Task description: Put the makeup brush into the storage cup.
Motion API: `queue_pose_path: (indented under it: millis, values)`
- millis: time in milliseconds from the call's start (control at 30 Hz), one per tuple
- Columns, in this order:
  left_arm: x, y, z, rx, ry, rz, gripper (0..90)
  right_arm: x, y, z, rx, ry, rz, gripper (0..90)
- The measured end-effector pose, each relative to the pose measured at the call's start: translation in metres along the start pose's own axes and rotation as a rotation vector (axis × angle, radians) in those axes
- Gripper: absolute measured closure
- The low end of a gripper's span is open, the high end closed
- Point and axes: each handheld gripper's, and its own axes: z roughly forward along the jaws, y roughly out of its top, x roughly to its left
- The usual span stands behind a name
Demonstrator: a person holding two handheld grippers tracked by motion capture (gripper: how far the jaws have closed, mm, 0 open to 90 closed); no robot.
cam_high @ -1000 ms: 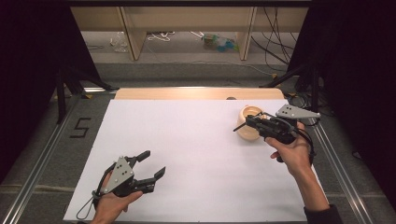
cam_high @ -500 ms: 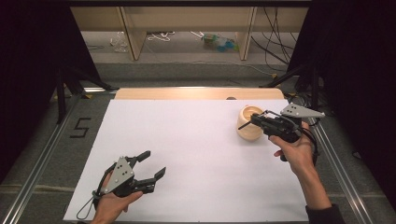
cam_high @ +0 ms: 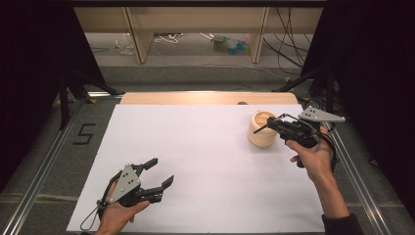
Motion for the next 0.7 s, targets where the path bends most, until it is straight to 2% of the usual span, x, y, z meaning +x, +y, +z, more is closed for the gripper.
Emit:
queue_pose_path:
  millis: [33,100,133,200,267,367,467,633,667,700]
  values:
    - [0.000,0.000,0.000,0.001,-0.001,0.000,25.7,-0.002,0.001,-0.001,0.007,-0.011,-0.020,83.7]
    - [0.000,0.000,0.000,0.001,-0.001,0.000,25.7,-0.002,0.000,-0.001,0.006,-0.003,0.004,83.7]
    - [0.000,0.000,0.000,0.000,-0.001,0.000,25.7,-0.004,0.000,0.000,-0.007,-0.010,-0.012,83.7]
    - [0.000,0.000,0.000,0.000,-0.001,0.000,25.7,-0.003,0.001,-0.001,0.010,-0.010,-0.001,83.7]
    - [0.000,0.000,0.000,0.001,-0.001,0.000,25.7,-0.004,0.001,-0.001,-0.007,-0.014,-0.007,83.7]
    - [0.000,0.000,0.000,0.000,-0.001,0.001,25.7,-0.005,0.002,-0.003,0.012,-0.017,-0.001,83.7]
    - [0.000,0.000,0.000,0.000,-0.001,0.000,25.7,-0.007,0.002,-0.002,-0.009,-0.022,-0.001,83.7]
    - [0.000,0.000,0.000,0.000,-0.002,-0.003,25.7,-0.009,0.003,-0.004,0.009,-0.033,0.003,83.7]
    - [-0.001,0.000,0.000,-0.001,-0.002,-0.003,25.7,-0.011,0.002,-0.003,-0.010,-0.031,-0.002,83.7]
    - [-0.001,0.000,0.000,-0.003,-0.002,-0.006,25.7,-0.012,0.002,-0.003,-0.006,-0.031,-0.004,83.7]
